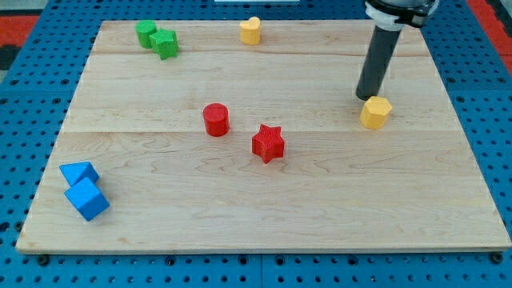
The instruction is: Place the hexagon diagonal to the triangle
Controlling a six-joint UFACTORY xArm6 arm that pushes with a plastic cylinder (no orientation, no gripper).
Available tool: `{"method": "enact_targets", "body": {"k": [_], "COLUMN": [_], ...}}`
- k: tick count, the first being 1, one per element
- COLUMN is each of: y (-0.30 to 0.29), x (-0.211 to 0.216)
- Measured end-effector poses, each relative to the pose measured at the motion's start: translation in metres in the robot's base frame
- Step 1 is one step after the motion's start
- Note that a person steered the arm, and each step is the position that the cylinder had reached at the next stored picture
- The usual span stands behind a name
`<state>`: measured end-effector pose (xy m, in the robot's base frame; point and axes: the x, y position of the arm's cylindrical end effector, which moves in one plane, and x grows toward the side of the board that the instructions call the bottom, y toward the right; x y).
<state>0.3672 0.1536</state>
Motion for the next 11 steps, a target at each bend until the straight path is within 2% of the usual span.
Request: {"method": "enact_targets", "body": {"k": [1, 2, 4, 6, 7, 8, 9, 11], "y": [-0.05, -0.096, -0.104, -0.175, -0.172, -0.179, -0.222, -0.146], "x": [-0.025, -0.079, -0.174, -0.158, -0.126, -0.156, -0.158, -0.069]}}
